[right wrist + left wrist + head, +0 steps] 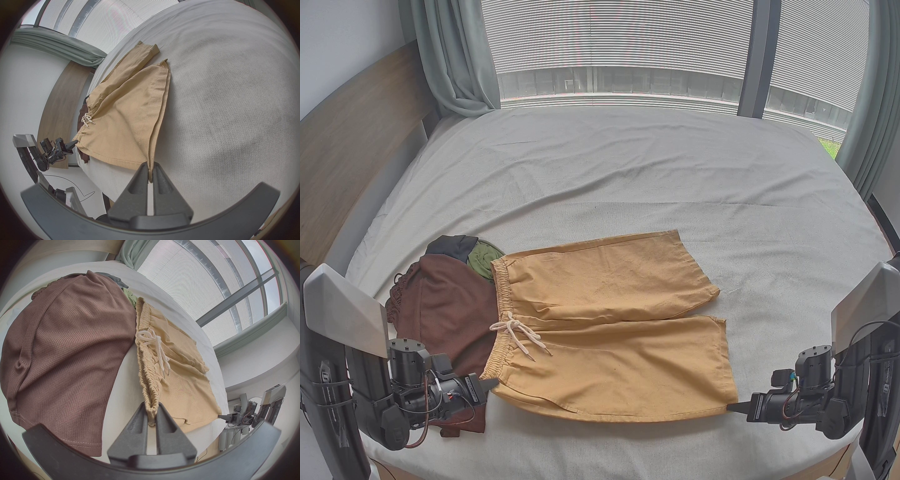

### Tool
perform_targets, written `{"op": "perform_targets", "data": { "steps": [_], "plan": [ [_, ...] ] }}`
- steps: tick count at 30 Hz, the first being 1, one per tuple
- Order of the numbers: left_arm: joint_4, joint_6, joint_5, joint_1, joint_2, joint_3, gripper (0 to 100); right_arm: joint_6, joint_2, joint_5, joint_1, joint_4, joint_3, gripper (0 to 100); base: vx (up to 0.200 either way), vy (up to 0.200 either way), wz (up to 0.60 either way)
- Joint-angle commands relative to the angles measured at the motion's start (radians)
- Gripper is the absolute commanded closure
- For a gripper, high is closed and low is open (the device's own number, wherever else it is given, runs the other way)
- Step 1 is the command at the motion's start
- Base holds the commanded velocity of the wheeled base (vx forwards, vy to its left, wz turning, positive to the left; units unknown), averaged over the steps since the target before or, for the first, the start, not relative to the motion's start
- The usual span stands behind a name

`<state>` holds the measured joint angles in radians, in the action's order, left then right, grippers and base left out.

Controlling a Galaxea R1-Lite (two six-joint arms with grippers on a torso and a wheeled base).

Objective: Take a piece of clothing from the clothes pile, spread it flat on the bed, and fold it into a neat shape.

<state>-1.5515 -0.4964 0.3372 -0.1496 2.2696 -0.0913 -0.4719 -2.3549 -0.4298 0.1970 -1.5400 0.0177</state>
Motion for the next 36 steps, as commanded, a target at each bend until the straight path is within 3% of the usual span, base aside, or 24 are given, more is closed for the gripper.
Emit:
{"op": "perform_targets", "data": {
  "steps": [1, 15, 16, 17, 18, 36],
  "plan": [
    [0.001, 0.03, -0.014, 0.005, 0.044, 0.016, 100, 0.001, -0.032, 0.0, 0.001, 0.0, -0.013, 100, 0.0, 0.0, 0.0],
    [-0.001, 0.045, -0.029, 0.004, 0.079, 0.004, 100, 0.039, -0.066, -0.003, -0.002, -0.003, -0.008, 100, 0.0, 0.0, 0.0],
    [-0.001, 0.045, -0.029, 0.002, 0.079, 0.002, 100, 0.041, -0.067, -0.003, -0.002, -0.002, -0.008, 0, 0.0, 0.0, 0.0],
    [-0.001, 0.045, -0.027, 0.001, 0.079, 0.004, 100, 0.042, -0.069, -0.003, -0.002, -0.002, -0.007, 0, 0.0, 0.0, 0.0],
    [-0.002, 0.045, -0.027, -0.001, 0.077, 0.004, 0, 0.042, -0.072, -0.001, -0.002, -0.003, -0.002, 0, 0.0, 0.0, 0.0],
    [-0.001, 0.035, -0.023, -0.007, 0.085, -0.002, 0, 0.042, -0.07, -0.001, -0.001, -0.003, 0.005, 0, 0.0, 0.0, 0.0]
  ]
}}
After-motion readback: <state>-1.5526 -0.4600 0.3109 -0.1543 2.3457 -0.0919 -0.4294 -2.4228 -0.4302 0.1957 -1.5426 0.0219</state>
